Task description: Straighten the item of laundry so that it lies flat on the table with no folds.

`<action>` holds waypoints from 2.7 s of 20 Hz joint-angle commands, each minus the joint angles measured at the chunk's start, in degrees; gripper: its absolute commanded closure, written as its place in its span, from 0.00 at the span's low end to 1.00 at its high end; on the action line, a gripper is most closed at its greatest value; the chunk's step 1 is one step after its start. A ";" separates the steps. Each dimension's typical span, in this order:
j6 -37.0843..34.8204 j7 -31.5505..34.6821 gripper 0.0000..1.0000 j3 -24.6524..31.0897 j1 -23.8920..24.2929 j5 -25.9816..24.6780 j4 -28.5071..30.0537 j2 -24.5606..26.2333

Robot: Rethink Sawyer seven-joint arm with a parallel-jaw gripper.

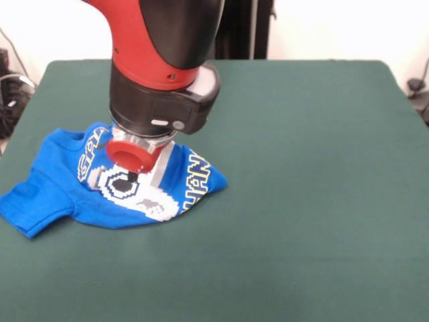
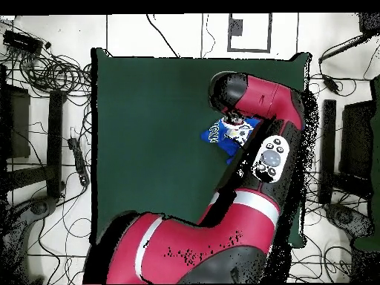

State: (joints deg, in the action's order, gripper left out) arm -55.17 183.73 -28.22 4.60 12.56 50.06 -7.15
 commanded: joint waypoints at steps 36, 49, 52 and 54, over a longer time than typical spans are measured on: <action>-10.38 17.93 1.00 3.15 0.17 9.53 -27.12 22.25; -23.30 27.12 1.00 -3.42 -2.29 22.22 -30.85 21.10; -22.53 26.65 1.00 -3.33 -3.57 22.33 -27.47 19.02; -19.76 24.09 1.00 -2.37 -4.42 20.82 -22.80 16.75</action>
State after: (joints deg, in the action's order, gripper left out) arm -72.67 188.34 -32.23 4.10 30.55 20.56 13.25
